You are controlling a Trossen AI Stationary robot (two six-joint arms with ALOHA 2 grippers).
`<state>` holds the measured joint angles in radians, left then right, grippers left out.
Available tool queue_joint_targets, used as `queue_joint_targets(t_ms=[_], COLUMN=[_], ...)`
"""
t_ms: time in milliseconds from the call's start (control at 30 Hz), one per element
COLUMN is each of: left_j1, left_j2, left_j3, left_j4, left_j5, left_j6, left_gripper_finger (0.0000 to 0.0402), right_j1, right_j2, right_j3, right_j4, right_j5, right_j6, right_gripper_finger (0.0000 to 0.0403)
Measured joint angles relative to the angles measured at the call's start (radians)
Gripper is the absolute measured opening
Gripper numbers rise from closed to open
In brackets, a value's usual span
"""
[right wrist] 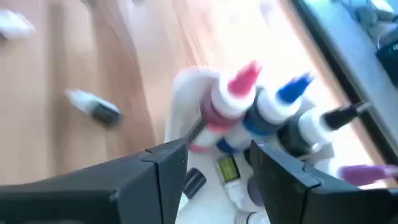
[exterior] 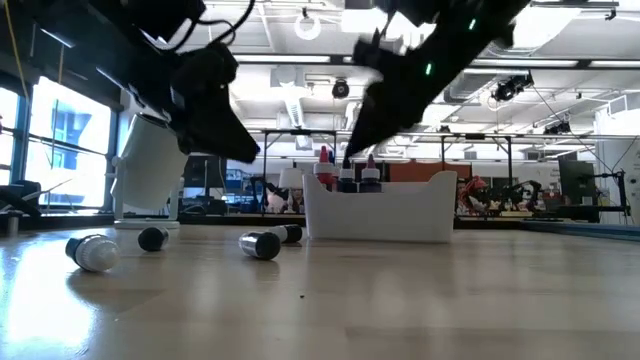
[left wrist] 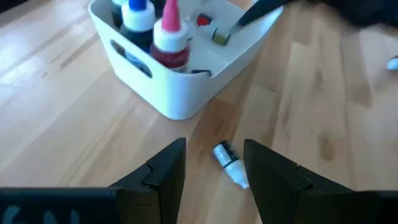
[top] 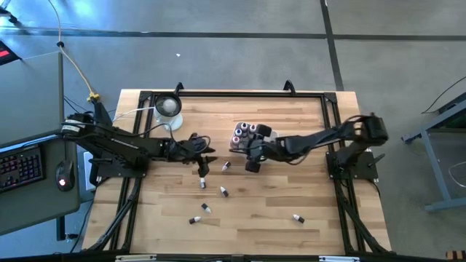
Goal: Pick & Place food coloring
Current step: Put the black small food coloring bottle into the white bin
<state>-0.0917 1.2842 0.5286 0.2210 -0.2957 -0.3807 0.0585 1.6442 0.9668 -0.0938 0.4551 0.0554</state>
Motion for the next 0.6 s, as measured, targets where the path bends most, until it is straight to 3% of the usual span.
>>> queue_joint_targets(t_ms=[100, 267, 600], left_j1=[0.000, 0.000, 0.000], left_j2=[0.077, 0.224, 0.430], left_j3=[0.000, 0.006, 0.095], left_j4=[0.094, 0.234, 0.229], left_j5=[0.020, 0.030, 0.042], left_j6=[-0.018, -0.022, -0.048], left_gripper_finger=[0.0160, 0.0160, 0.0160], right_j1=[0.038, 0.117, 0.357], right_j2=[-0.095, -0.184, -0.087], right_j3=[0.002, 0.003, 0.001], right_j4=[-0.045, -0.193, -0.326], right_j5=[-0.042, -0.204, -0.374], right_j6=[0.037, 0.177, 0.458], right_gripper_finger=[0.0169, 0.0169, 0.0170])
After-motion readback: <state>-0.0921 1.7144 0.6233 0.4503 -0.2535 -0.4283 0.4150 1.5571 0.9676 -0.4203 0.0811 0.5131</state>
